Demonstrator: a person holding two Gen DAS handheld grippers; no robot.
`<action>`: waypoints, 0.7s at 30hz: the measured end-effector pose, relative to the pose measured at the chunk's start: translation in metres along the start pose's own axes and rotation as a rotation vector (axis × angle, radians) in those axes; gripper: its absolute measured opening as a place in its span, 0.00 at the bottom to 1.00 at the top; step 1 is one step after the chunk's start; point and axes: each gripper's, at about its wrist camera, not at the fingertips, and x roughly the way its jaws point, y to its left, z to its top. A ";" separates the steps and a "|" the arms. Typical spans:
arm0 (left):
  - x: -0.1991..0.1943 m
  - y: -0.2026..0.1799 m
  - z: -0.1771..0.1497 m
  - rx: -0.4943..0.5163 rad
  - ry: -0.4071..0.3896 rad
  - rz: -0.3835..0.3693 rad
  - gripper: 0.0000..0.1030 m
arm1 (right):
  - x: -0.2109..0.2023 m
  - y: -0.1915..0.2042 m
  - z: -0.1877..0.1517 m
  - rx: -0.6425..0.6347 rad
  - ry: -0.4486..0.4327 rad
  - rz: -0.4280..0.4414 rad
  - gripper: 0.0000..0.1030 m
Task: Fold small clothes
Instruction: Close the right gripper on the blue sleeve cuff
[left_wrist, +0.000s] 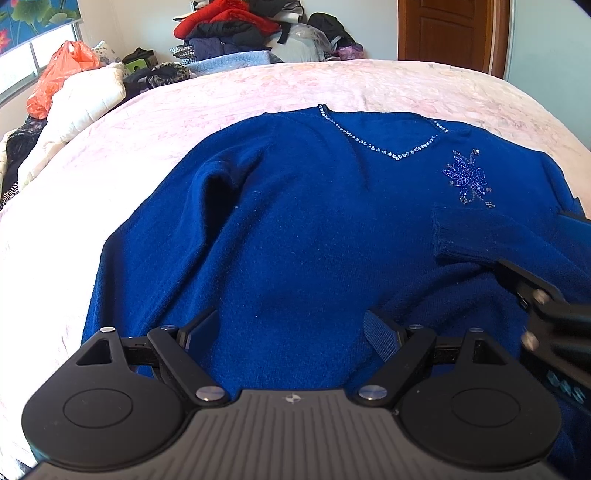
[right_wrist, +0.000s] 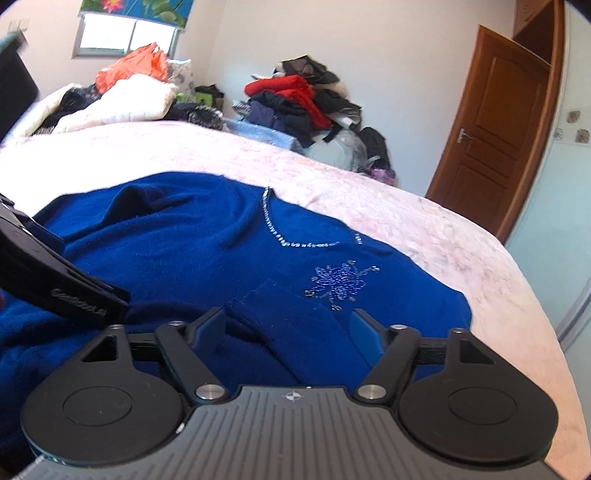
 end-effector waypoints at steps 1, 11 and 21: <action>0.000 0.000 0.000 0.001 0.001 0.001 0.83 | 0.007 0.000 0.001 -0.002 0.011 0.002 0.65; 0.005 -0.001 0.000 0.012 0.013 0.002 0.83 | 0.051 0.013 0.000 -0.054 0.114 0.085 0.61; 0.008 -0.003 -0.001 0.018 0.024 0.004 0.83 | 0.062 -0.014 -0.004 0.127 0.119 0.090 0.50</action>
